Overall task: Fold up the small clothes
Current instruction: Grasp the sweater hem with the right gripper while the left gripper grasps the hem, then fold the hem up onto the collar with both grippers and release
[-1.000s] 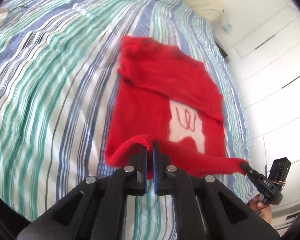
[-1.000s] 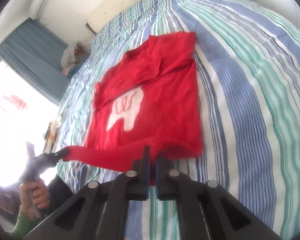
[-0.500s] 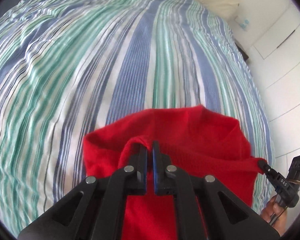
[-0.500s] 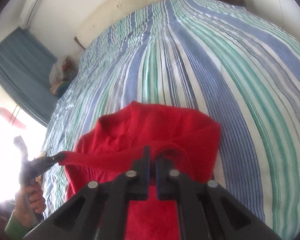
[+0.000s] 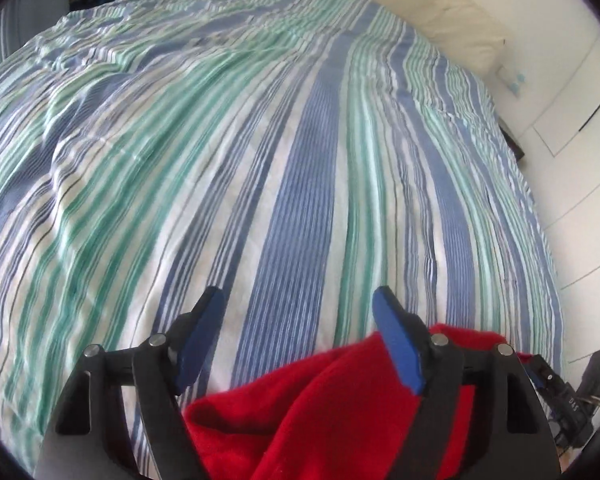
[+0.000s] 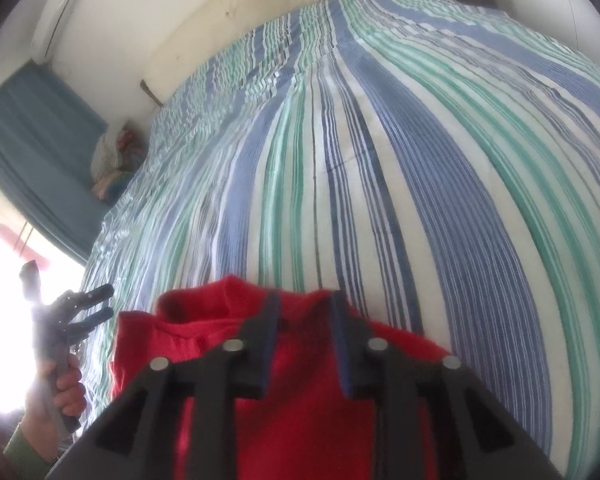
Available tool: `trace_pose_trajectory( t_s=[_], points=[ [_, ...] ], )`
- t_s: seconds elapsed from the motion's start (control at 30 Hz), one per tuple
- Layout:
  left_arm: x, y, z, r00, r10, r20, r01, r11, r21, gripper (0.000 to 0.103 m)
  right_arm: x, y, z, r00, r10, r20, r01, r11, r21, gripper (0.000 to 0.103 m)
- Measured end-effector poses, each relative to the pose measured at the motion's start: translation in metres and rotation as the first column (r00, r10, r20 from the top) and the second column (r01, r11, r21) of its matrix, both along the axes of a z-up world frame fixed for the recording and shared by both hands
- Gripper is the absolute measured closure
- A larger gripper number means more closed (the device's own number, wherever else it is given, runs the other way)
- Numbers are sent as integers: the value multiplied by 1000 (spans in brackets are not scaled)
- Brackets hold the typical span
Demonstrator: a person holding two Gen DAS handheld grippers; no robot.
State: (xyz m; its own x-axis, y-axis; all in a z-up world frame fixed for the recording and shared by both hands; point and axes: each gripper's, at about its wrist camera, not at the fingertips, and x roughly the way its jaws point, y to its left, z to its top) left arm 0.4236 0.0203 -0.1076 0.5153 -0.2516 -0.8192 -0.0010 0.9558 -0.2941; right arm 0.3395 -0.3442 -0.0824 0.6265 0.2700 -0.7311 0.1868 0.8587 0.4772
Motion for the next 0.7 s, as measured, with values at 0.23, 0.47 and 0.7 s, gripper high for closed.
trace_pose_trajectory(
  t_s=[0.23,0.47,0.7],
  points=[
    [-60,-32,-5,960,-281,-1,281,959,-46,24,-27,-16,24,999,-21,25,22,1000,-21,24],
    [-86,-30,-57,967,-242,-85,256,925,281,24,-93,73,0,894,432,-122,-447,878,-172,37],
    [-99,22,-34,994,-82,-68,94,977,190,20,-157,51,-22,934,248,-256,-329,879,-347,40]
  ],
)
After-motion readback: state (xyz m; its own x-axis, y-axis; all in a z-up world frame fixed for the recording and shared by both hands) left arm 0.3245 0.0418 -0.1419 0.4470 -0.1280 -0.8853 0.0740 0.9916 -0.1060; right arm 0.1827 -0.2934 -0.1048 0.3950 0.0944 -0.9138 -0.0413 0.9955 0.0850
